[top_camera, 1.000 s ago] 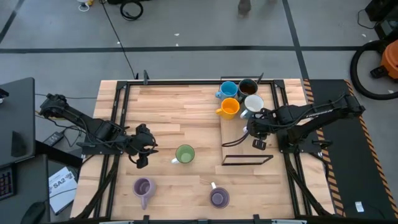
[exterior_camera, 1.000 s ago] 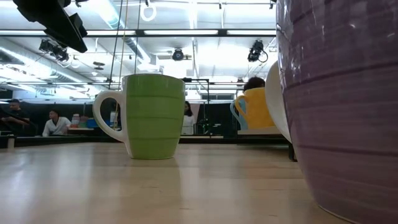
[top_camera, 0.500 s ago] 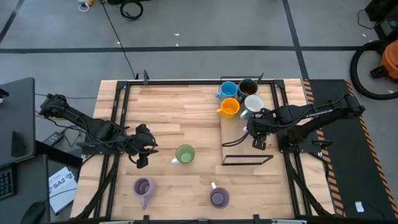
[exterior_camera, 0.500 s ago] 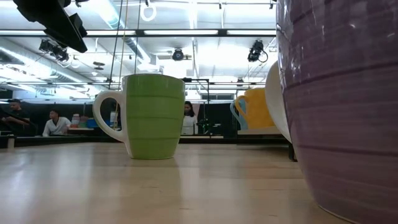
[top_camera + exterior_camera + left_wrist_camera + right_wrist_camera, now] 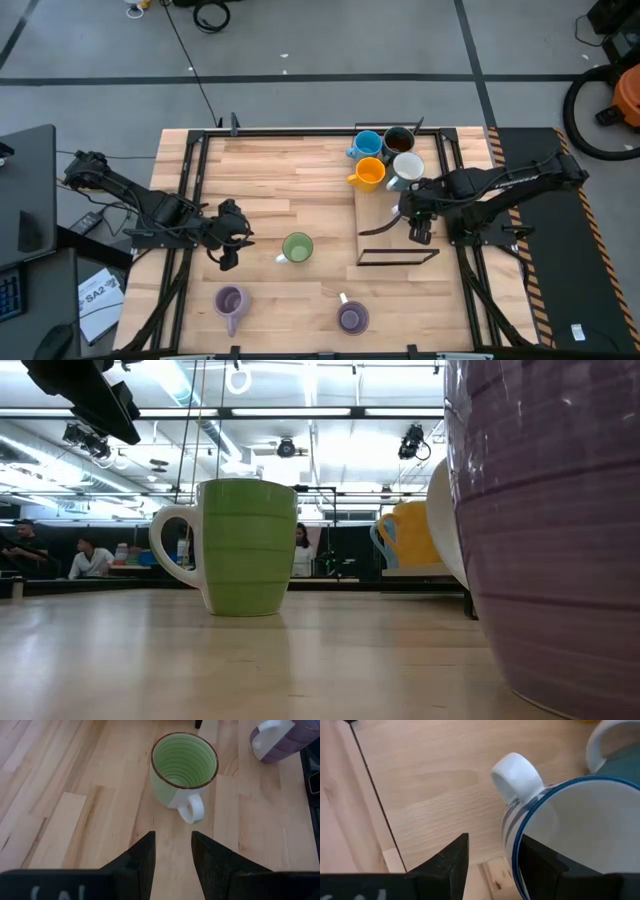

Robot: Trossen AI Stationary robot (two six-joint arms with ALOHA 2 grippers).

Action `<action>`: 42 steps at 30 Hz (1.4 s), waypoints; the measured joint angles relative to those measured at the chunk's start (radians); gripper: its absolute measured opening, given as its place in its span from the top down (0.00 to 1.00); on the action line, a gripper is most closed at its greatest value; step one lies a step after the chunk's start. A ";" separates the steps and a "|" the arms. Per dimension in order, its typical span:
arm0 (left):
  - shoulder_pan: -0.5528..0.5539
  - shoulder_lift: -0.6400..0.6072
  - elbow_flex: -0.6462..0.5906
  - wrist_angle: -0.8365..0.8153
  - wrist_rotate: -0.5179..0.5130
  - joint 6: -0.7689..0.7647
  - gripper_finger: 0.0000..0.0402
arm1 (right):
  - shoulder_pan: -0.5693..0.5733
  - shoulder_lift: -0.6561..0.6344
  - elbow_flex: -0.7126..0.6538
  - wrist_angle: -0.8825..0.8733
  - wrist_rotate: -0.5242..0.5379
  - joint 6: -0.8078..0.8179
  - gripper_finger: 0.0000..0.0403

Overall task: Place coffee mugs
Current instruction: Put the patterned mug on the shelf, then put the purple patterned mug on the shelf

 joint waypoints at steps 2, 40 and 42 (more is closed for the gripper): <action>0.000 0.000 0.000 0.000 0.000 0.000 0.67 | 0.000 -0.010 0.013 -0.011 -0.003 0.000 0.59; 0.000 -0.001 0.000 0.024 0.000 0.000 0.67 | 0.387 0.238 0.320 0.749 -0.221 0.553 0.58; 0.000 -0.001 0.000 0.024 0.000 0.000 0.67 | 0.416 0.273 0.320 0.751 -0.243 0.585 0.58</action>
